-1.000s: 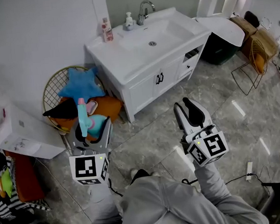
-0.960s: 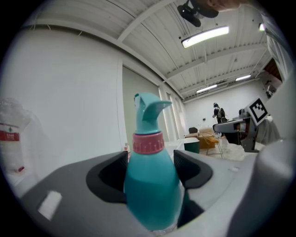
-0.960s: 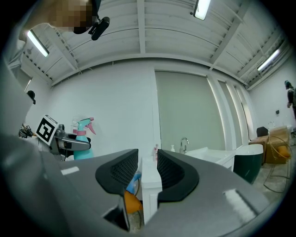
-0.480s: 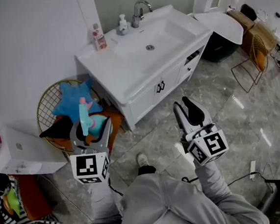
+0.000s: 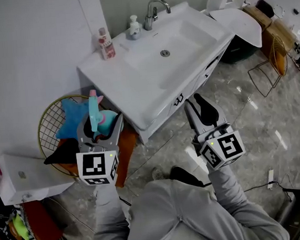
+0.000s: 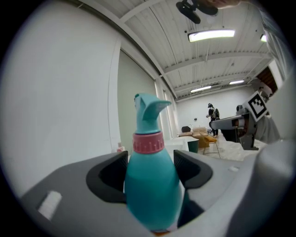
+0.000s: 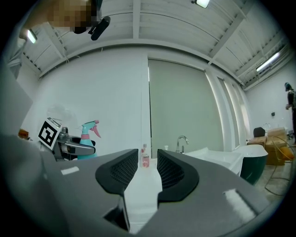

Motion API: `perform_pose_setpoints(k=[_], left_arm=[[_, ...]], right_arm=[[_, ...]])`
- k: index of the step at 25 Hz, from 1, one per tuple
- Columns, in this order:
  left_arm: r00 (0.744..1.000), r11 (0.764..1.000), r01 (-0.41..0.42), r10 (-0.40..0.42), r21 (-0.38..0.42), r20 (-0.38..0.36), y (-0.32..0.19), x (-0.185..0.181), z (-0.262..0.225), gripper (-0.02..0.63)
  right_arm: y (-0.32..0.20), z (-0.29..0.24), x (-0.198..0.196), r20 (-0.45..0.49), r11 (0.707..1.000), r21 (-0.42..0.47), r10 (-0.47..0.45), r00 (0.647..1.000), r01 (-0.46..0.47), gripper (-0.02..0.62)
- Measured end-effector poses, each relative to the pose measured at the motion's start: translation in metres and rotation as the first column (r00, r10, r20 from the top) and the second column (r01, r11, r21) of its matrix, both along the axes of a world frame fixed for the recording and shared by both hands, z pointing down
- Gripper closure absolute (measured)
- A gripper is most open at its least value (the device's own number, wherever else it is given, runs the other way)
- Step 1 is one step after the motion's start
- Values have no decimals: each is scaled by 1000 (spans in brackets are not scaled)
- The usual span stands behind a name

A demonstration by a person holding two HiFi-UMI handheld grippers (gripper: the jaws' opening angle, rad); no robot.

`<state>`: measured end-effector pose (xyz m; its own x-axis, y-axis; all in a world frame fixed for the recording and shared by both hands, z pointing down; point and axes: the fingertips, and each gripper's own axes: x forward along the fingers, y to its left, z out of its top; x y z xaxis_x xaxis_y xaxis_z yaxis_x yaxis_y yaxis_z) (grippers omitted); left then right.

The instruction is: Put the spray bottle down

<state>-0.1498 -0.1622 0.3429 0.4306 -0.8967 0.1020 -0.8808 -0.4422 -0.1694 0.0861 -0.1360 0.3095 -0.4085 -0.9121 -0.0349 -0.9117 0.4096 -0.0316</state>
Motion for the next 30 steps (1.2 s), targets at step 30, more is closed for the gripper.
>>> perform_pose_setpoints(k=[30], left_arm=[[986, 986, 131, -140, -99, -88, -255, 35, 98, 244]], right_arm=[[-261, 25, -10, -1, 978, -62, -199, 980, 199, 468]])
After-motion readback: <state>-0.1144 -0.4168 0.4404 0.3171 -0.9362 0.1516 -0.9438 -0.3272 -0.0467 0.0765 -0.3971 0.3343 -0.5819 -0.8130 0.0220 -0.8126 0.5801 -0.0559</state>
